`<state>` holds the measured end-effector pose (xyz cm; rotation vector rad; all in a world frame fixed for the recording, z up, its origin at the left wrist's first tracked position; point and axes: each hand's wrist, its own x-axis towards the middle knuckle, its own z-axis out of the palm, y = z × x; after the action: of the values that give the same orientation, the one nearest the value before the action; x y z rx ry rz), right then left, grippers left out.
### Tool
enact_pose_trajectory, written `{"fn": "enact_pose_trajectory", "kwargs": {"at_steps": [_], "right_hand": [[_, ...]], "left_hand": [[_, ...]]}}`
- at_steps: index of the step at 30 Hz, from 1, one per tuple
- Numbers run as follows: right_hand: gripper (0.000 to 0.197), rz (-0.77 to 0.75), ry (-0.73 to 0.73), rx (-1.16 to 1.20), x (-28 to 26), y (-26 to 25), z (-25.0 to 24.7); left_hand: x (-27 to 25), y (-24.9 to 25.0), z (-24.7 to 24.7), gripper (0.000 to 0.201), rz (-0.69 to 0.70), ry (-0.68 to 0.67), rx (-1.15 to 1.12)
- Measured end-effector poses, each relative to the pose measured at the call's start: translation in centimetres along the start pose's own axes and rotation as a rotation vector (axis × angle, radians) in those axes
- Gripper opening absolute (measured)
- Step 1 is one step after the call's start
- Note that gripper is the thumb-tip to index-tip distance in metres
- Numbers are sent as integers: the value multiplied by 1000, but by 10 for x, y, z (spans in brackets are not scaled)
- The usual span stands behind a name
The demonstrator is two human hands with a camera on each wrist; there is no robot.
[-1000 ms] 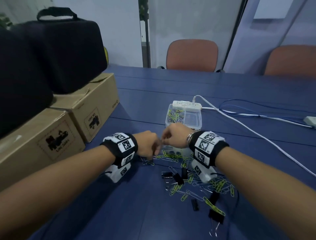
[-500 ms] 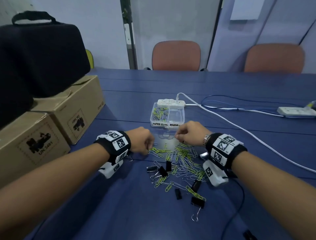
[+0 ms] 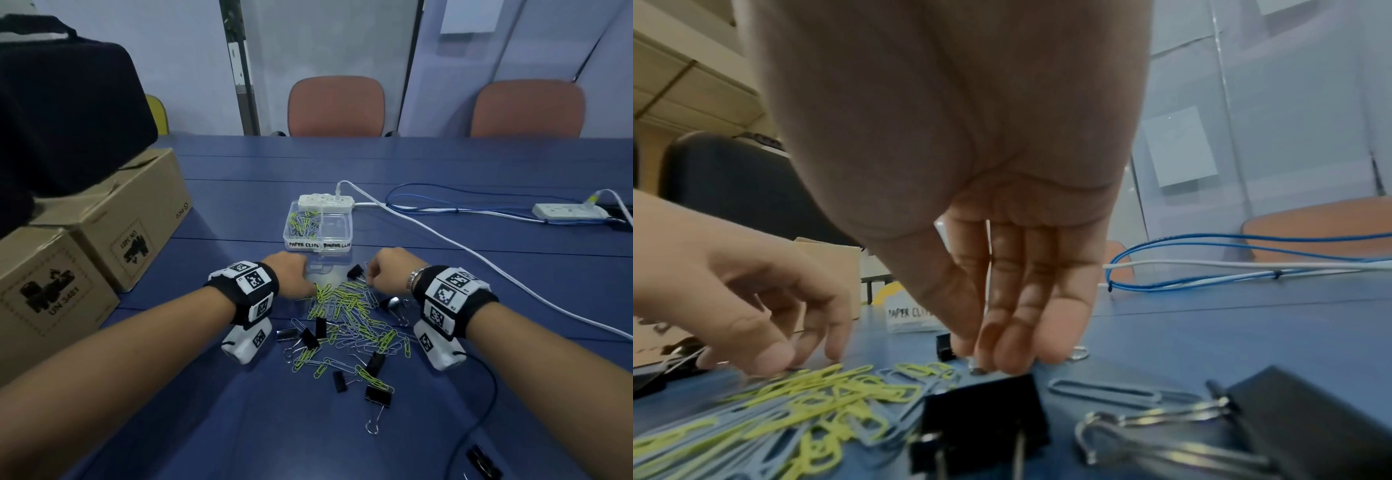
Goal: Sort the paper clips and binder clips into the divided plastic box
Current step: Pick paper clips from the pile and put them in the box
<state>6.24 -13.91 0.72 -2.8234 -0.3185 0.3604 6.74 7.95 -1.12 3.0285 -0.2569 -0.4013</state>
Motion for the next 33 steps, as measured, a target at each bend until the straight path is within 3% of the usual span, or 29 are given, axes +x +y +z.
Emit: {"fn": "enact_pose_trajectory", "kwargs": {"at_steps": [6,11,14,16,19,23,27,33], "right_hand": [[29,-11,-13,-95,4,-14,7],[26,-25,31,-95,4,-13,5],[25,-49,-3,-70,3,-14,9],[27,-47,-30,-131,3,-16,13],[53,-54,-76,-202,5,-21,16],[61,-61,-117,-244,4,-28,17],[64,-74,-144,-276,0,-29,14],[42,-79,-81,-197,-4,-24,16]], "left_hand": [[1,20,-2,31,33,-19,-222],[1,24,-8,12,34,-1,-716],[0,19,-15,15,-7,63,-479],[-3,18,-14,43,-55,-57,-284],[-3,24,-8,71,-36,-143,-237],[-1,33,-5,85,41,-122,-207],[2,40,-6,83,122,-105,-148],[8,39,-10,57,174,-64,-168]]}}
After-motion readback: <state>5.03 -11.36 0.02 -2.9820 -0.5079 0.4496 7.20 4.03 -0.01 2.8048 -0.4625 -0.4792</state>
